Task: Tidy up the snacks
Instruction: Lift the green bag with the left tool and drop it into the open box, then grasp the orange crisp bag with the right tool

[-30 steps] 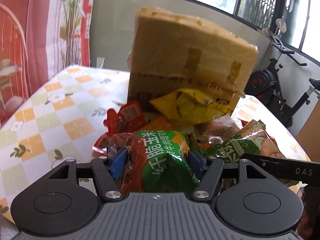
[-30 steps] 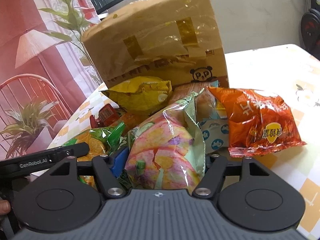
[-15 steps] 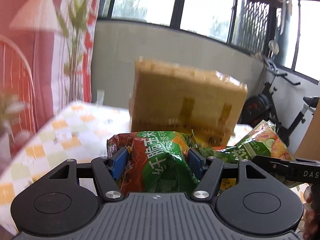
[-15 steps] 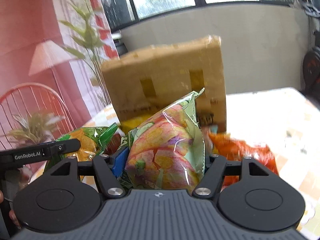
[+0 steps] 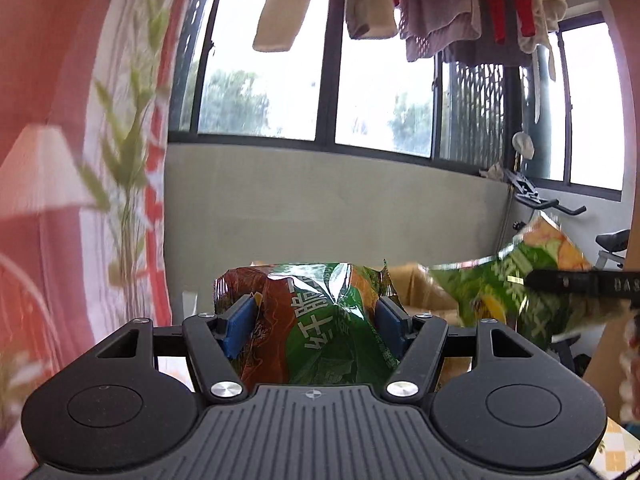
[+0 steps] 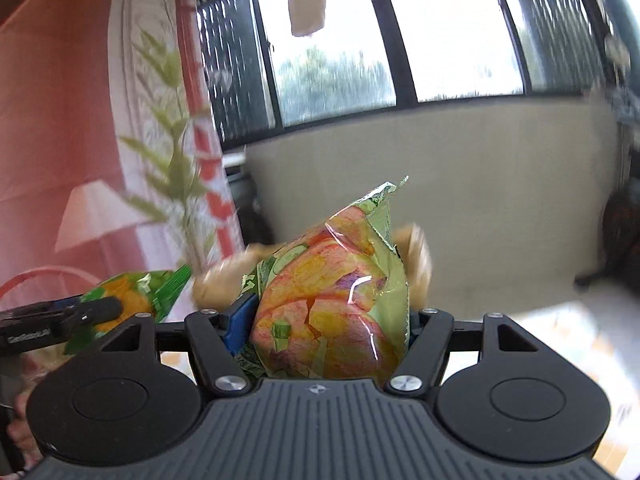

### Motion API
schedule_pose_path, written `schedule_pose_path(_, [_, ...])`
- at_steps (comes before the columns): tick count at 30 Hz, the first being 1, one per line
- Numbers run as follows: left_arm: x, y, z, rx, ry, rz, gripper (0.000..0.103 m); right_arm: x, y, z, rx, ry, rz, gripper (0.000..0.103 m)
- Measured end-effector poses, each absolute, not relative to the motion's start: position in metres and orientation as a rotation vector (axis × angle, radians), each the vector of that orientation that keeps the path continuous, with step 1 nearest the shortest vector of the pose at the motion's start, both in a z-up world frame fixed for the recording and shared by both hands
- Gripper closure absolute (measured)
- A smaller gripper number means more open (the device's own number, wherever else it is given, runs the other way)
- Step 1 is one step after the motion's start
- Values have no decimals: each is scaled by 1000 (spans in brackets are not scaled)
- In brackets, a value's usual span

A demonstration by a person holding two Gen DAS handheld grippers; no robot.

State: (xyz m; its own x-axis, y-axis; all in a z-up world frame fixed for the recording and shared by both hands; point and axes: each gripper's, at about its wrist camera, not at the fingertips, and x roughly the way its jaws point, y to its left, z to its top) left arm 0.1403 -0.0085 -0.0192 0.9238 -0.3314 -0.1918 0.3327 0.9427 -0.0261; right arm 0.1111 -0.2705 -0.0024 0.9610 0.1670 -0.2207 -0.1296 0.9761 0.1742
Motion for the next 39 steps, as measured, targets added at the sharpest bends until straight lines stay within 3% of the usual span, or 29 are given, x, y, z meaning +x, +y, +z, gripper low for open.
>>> schedule_pose_path(14, [256, -74, 26, 144, 172, -306, 35, 242, -288, 21, 46, 177, 36, 35])
schedule_pose_path(26, [328, -104, -23, 229, 351, -334, 32, 321, -276, -30, -12, 433, 57, 34])
schedule_pose_path(30, [342, -104, -35, 247, 434, -355, 16, 332, -275, -41, -2, 513, 62, 31])
schedule_pose_path(34, [337, -95, -32, 232, 441, -358, 16, 328, -277, -36, 23, 500, 76, 18])
schedule_pose_path(39, [318, -66, -19, 110, 447, -381, 16, 304, -284, -28, 64, 465, 152, 17])
